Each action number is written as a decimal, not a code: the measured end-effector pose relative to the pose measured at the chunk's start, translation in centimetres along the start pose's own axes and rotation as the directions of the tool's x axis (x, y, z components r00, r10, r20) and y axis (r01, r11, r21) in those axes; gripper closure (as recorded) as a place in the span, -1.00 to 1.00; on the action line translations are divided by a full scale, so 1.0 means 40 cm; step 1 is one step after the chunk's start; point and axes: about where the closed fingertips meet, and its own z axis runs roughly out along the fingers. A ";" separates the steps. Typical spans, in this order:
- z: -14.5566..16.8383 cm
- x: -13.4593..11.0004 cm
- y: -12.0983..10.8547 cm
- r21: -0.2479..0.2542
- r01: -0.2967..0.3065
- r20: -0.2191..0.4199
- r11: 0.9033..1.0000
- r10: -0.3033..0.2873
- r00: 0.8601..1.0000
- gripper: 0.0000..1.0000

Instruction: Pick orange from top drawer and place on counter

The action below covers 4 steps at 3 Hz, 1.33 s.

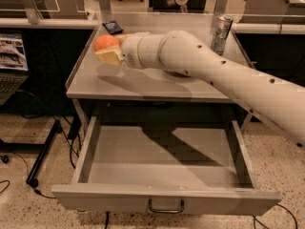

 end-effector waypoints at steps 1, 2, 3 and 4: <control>0.047 0.034 -0.039 0.038 -0.009 -0.068 0.999 0.012 0.998 0.77; 0.034 0.082 -0.103 0.085 -0.055 -0.101 0.995 0.064 0.993 0.30; 0.034 0.083 -0.103 0.085 -0.055 -0.101 0.995 0.063 0.993 -0.15; 0.034 0.083 -0.103 0.085 -0.055 -0.101 0.995 0.063 0.993 -0.79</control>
Offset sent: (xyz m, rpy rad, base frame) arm 0.0194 0.0028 -0.0128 -0.0448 0.0287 -0.0372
